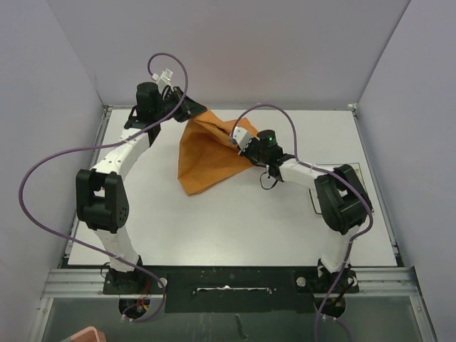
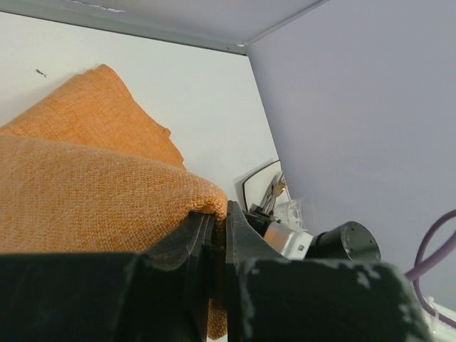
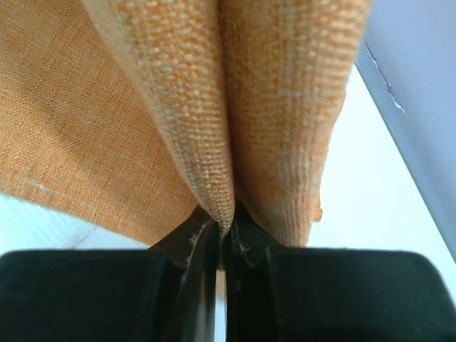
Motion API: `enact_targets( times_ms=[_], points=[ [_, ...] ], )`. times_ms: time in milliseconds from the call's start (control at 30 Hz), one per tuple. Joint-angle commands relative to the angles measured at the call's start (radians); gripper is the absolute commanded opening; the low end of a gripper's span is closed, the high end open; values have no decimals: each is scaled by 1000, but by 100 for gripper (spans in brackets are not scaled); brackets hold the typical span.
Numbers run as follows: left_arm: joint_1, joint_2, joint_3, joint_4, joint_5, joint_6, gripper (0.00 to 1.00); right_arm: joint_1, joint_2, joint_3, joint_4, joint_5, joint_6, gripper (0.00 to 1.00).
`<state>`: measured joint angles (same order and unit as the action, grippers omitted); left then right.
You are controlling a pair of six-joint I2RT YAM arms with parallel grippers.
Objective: Set the dinner table for one person
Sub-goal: Flatten out the napkin at the center of the board.
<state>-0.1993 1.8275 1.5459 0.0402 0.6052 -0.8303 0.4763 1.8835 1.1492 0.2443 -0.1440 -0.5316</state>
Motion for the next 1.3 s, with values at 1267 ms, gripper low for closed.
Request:
enact_targets(
  times_ms=[1267],
  points=[
    [-66,-580,-39,-353,148,196,0,5,-861,281,-804,-405,29,0]
  ],
)
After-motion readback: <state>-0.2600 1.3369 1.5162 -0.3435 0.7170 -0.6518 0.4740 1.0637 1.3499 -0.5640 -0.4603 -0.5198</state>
